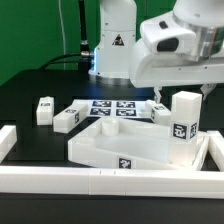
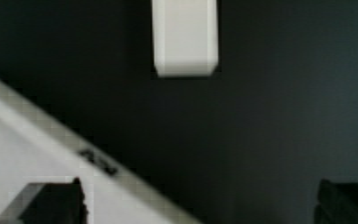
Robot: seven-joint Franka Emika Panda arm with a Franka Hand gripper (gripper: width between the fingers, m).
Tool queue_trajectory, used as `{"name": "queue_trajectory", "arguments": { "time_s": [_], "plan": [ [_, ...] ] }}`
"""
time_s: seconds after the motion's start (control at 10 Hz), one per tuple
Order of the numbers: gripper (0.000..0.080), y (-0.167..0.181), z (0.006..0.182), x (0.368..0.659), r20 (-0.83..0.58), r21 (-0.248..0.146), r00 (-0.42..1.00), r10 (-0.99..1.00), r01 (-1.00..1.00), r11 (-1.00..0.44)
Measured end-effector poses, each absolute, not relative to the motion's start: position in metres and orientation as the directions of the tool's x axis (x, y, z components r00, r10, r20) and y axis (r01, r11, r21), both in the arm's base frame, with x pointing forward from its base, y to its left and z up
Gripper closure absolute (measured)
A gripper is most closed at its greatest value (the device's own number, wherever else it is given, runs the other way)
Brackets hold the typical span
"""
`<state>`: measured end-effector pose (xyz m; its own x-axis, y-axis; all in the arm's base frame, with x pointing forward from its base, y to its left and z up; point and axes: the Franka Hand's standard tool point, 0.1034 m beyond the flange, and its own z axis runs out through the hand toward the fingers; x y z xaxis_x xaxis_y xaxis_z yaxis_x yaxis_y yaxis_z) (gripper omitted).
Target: Assemble desk
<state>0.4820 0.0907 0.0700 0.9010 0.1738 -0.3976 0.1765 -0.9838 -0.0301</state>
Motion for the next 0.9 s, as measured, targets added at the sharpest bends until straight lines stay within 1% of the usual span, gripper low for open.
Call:
{"name": "queue_trajectory", "arguments": {
  "time_s": [0.2,0.3,0.5,0.6,0.8,0.9],
  "plan": [
    [0.015,0.091,0.07,0.481,-0.522,-0.033,0.837,0.161,0.169,-0.985],
    [0.015,0.092,0.067,0.482,-0.558,-0.033,0.815,0.159,0.169,-0.985],
    [0.015,0.09,0.066,0.473,-0.678,-0.044,0.718,0.158,0.175,-0.984],
    [0.015,0.089,0.061,0.469,-0.711,-0.075,0.674,0.202,0.214,-0.974],
    [0.015,0.091,0.051,0.455,-0.769,-0.092,0.596,0.231,0.255,-0.963],
    [0.015,0.091,0.047,0.459,-0.75,-0.088,0.619,0.234,0.257,-0.962]
  ]
}}
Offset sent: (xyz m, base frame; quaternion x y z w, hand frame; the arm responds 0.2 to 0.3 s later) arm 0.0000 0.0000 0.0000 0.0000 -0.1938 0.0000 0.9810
